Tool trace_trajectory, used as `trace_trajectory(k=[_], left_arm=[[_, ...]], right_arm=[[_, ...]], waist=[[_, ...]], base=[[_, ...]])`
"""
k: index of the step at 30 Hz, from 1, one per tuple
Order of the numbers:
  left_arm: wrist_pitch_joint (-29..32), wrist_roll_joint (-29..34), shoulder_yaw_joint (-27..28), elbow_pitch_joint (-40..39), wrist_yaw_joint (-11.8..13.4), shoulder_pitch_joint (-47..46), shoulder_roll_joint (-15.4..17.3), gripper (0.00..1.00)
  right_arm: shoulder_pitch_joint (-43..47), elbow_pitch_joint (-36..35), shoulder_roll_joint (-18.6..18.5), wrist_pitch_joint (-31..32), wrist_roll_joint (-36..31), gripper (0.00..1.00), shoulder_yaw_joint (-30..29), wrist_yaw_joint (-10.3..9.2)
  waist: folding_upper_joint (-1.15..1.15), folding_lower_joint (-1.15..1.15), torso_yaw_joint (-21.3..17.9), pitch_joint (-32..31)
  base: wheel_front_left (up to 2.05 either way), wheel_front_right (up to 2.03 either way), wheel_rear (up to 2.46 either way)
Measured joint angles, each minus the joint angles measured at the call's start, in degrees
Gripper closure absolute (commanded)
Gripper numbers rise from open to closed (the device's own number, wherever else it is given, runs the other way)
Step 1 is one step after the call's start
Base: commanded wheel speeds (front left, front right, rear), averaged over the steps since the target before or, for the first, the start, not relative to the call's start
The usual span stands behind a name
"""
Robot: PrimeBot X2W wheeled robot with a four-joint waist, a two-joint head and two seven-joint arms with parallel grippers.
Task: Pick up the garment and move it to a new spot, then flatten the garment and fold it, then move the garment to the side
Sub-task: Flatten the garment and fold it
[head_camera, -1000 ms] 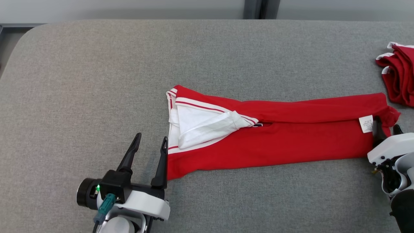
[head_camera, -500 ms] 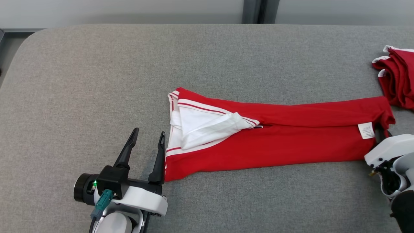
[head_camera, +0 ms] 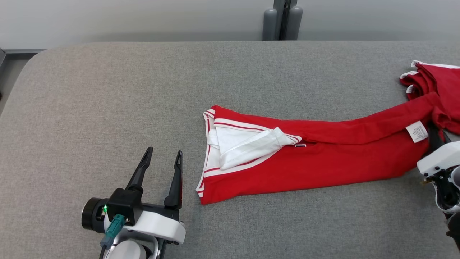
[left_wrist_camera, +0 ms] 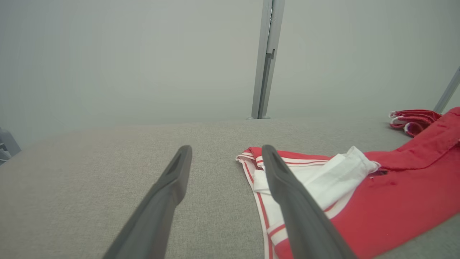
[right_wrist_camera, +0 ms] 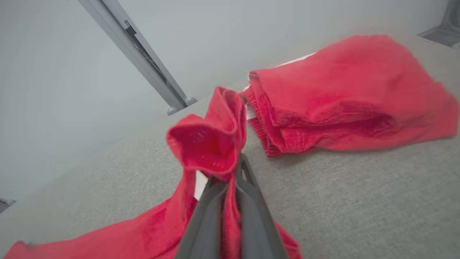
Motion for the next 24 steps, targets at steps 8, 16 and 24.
trace_trajectory(k=[8,16,24], left_arm=[[0.00,-0.87,-0.34,-1.57,0.66,0.73,0.00,0.00],[0.00,-1.99,-1.30,-1.75,1.19,1.52,-0.03,0.00],[0.00,-2.55,-1.96,-1.74,1.56,2.12,-0.01,0.00]], right_arm=[[3.07,-12.82,0.12,2.94,4.41,1.00,4.08,0.00],[4.54,-22.93,2.29,4.79,5.22,1.00,7.56,0.00],[5.32,-24.65,7.53,6.59,3.15,1.00,11.23,0.00]], waist=[[0.00,0.00,1.36,-1.13],[0.00,0.00,4.69,-2.25],[0.00,0.00,8.94,-2.88]], base=[[0.00,0.00,0.00],[0.00,0.00,0.00],[0.00,0.00,0.00]])
